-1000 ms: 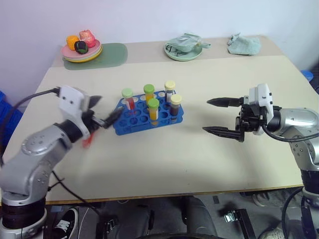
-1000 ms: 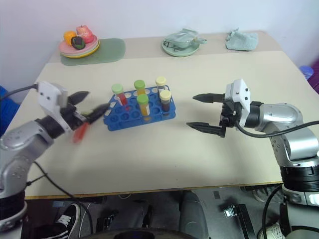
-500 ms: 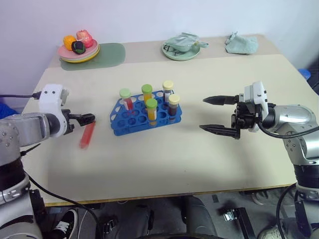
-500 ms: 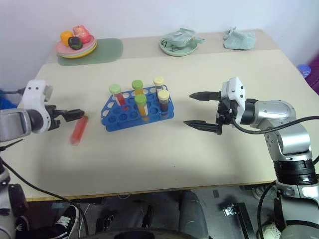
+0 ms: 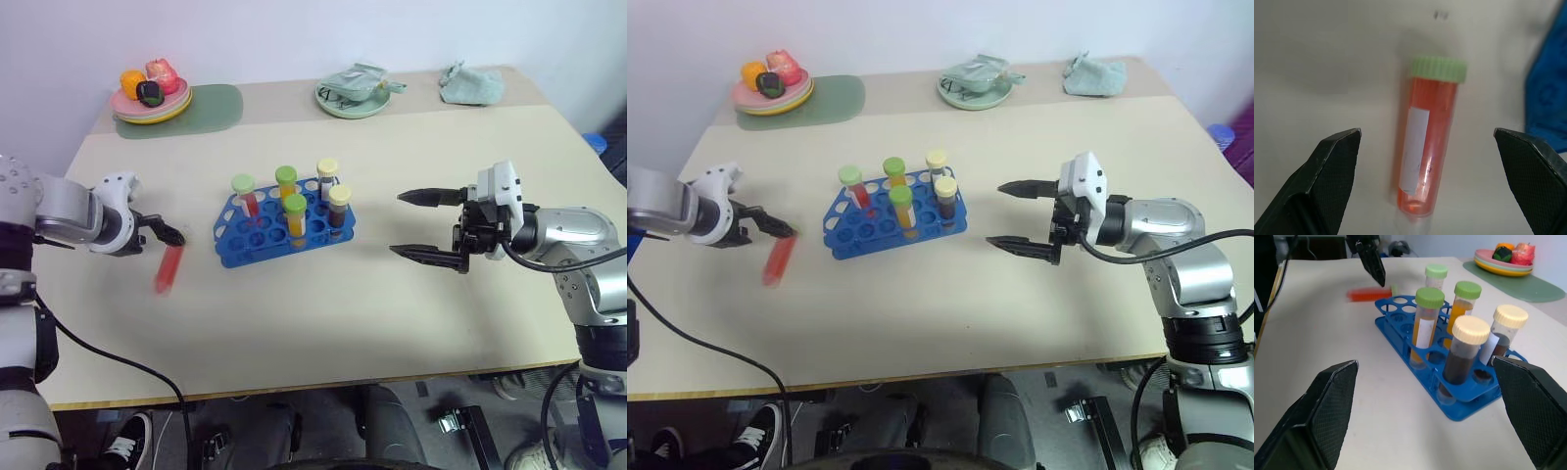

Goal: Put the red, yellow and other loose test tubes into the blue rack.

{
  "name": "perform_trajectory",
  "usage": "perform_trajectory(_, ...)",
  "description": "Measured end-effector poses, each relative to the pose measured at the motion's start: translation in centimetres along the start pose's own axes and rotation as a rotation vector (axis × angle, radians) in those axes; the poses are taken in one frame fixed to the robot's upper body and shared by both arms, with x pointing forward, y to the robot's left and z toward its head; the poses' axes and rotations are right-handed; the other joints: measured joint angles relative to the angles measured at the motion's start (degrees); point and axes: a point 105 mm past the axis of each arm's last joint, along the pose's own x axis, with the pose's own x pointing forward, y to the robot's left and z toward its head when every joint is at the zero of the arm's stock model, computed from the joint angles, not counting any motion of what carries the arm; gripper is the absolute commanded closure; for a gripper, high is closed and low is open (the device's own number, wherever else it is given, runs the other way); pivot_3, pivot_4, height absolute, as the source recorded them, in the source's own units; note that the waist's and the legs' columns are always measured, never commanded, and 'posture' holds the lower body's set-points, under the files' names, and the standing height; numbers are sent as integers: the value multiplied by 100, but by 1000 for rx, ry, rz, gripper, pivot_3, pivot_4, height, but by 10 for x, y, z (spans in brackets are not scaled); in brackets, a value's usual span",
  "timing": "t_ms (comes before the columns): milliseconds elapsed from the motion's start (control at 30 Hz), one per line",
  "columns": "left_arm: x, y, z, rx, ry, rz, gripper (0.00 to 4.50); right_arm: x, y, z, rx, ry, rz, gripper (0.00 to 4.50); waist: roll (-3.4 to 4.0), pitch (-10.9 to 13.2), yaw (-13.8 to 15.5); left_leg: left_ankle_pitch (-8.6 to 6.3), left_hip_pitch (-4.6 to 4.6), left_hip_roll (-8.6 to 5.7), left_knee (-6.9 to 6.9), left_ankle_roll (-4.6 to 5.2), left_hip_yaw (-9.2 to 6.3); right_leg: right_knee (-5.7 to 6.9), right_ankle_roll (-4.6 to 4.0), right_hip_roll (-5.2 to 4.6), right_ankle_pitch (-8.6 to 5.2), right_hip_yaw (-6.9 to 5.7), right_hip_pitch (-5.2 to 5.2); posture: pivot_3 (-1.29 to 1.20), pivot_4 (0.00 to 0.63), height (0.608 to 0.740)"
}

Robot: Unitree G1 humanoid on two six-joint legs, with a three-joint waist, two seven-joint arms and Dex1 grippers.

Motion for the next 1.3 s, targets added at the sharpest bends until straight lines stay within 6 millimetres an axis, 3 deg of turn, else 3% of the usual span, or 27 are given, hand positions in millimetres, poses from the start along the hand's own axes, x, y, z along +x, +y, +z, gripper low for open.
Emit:
perform_trajectory(333, 19, -30, 2, 63, 107, -26, 48, 1, 1, 0, -3, 3, -4, 0, 0, 0, -25, 0, 0, -4, 2, 0, 3, 0, 0, 0, 0, 0, -1, 0, 150, 740)
perform_trajectory(733, 27, -10, 3, 87, 97, 57, 48, 1, 2, -1, -2, 8, -14, 0, 0, 0, -13, 0, -2, -3, 4, 0, 8, 0, 1, -3, 0, 0, -1, 0, 150, 740)
perform_trajectory(867, 32, -9, 1, 108, 107, 62, 1667, 1, 2, -1, -1, 8, -18, 0, 0, 0, -11, 0, -3, -3, 5, 0, 8, 0, 1, -3, 0, 0, -1, 0, 150, 740)
perform_trajectory(1133, 32, -7, 1, 131, 106, 60, 1667, 1, 2, -1, 2, 10, -19, 0, 0, 0, -16, 0, -3, -3, 6, 0, 8, 4, 1, -4, 0, 0, -2, 0, 150, 740)
perform_trajectory(1233, 33, -6, 1, 142, 104, 76, 2530, 1, 2, -1, 2, 10, -20, 0, 0, 0, -16, 0, -3, -2, 6, 1, 8, 4, 1, -4, 0, 0, -2, 0, 150, 740)
perform_trajectory(1300, 33, -5, 2, 147, 101, 88, 3422, 1, 2, -1, 2, 10, -21, 0, 0, 0, -9, 0, -3, -2, 6, 1, 8, 4, 1, -4, 0, 0, -2, 0, 150, 740)
